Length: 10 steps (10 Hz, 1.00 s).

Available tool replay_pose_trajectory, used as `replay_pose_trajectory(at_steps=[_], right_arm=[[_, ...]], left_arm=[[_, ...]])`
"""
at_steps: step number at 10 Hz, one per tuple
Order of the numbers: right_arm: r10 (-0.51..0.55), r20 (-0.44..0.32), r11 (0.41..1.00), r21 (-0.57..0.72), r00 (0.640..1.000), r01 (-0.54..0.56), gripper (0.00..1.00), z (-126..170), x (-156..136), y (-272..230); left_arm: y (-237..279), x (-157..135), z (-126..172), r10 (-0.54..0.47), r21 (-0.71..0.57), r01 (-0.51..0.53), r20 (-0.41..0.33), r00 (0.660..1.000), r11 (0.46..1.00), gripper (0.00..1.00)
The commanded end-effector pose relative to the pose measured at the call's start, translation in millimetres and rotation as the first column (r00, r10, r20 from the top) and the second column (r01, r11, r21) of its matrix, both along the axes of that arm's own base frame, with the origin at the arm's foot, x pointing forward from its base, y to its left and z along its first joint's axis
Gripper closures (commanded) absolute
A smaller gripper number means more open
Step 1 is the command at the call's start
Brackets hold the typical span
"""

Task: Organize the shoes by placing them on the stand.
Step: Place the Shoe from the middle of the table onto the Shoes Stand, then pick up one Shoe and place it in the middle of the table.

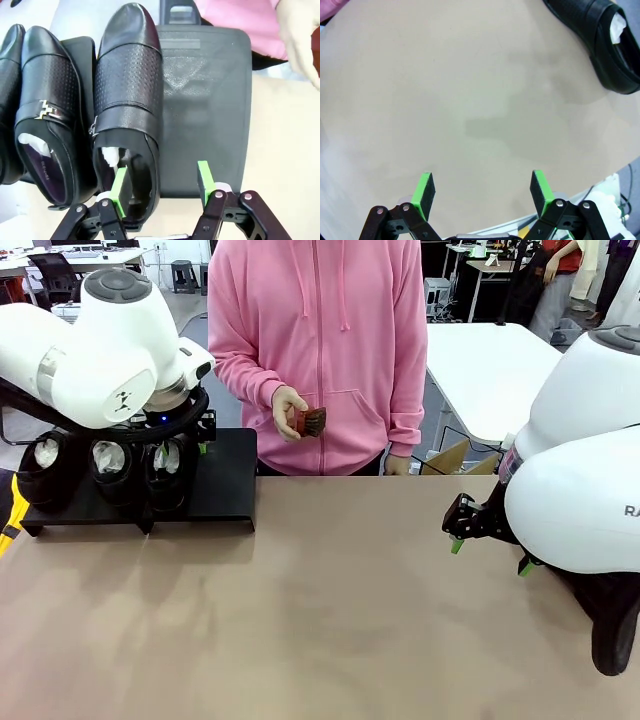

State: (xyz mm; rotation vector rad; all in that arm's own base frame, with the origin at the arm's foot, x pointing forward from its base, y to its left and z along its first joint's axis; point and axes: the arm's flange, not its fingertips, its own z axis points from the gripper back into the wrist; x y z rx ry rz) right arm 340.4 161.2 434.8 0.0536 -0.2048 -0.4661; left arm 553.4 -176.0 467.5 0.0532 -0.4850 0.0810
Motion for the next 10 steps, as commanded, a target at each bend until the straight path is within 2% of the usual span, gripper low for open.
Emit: replay_pose_trajectory(at_steps=[1,8,10], right_arm=[[0.019,0.001,1.000,0.003,1.000,-0.019,0.00,0,1,-1],[0.019,0.001,1.000,0.003,1.000,-0.019,0.00,0,1,-1],[0.019,0.001,1.000,0.003,1.000,-0.019,0.00,0,1,-1]], left_arm=[[3,17,-15,-0.012,0.030,0.012,-0.008,1.000,0.999,0.31],[2,15,-19,-0.005,0.015,0.006,-0.020,1.000,1.000,0.31],[-41,-29,30,-0.149,0.070,0.141,0.127,0.981,0.988,0.31]])
